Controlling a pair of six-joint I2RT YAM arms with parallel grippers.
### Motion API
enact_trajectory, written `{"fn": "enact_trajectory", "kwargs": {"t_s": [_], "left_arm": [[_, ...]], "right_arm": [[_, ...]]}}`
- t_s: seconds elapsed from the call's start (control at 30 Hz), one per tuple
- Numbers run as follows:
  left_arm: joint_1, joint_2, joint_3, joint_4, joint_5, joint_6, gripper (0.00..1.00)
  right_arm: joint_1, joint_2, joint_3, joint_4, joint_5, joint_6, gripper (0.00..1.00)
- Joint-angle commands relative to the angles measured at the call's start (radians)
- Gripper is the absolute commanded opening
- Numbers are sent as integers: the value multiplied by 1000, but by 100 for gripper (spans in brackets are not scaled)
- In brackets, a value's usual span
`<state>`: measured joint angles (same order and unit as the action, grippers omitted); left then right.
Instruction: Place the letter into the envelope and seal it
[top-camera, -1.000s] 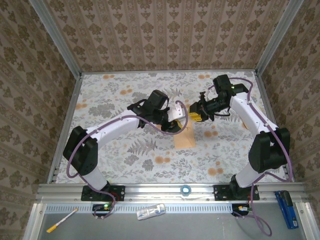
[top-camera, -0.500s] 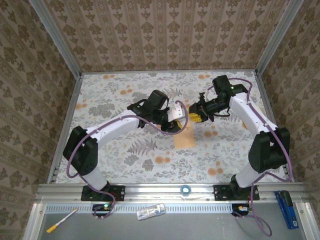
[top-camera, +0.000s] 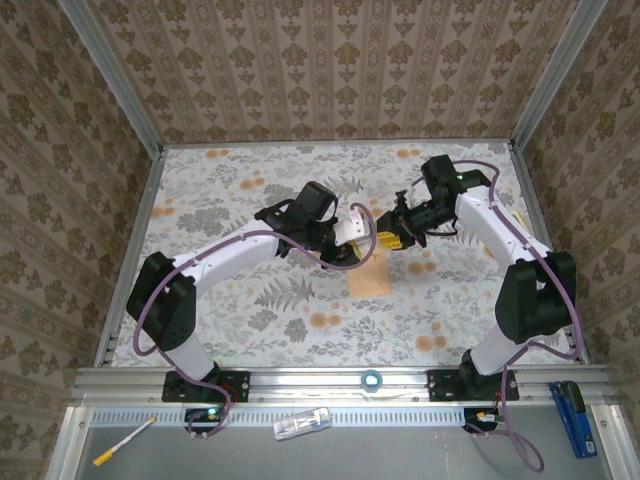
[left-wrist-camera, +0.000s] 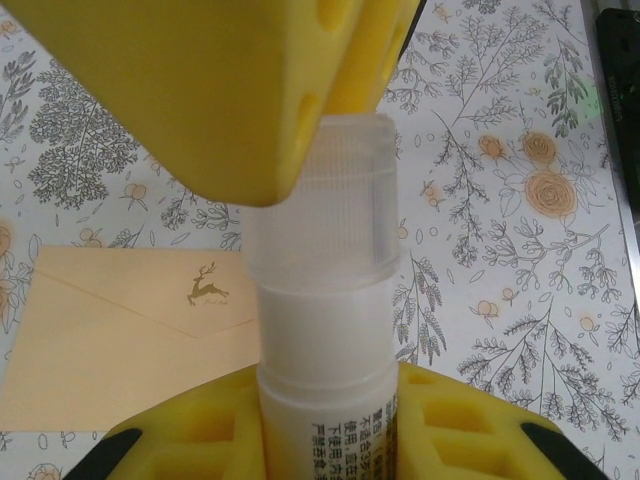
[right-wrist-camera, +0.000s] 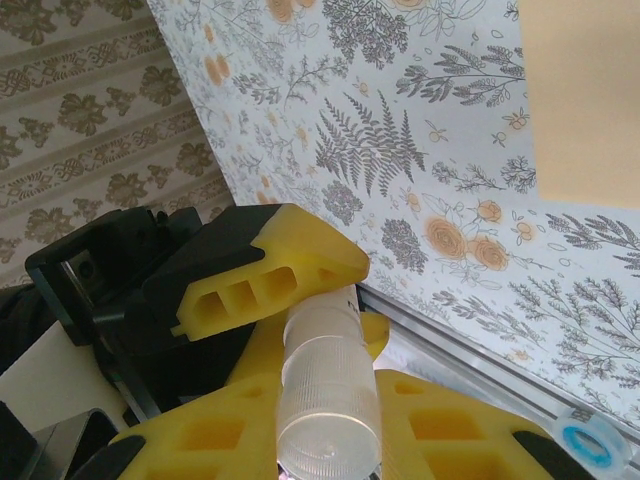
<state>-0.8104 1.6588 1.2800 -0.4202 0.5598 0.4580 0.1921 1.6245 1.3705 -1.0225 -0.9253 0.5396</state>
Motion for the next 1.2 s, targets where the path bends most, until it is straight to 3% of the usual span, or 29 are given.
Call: {"fn": "enact_trajectory", "kwargs": {"t_s": [0.0,1.17], "left_arm": [[-2,12,31,36,15,20,0],[-18,22,62,16,21,14,0]], "right_arm": [[15,18,-13,-52,-20,-26,26],[44,45,-22,59,-60,39,25]]}}
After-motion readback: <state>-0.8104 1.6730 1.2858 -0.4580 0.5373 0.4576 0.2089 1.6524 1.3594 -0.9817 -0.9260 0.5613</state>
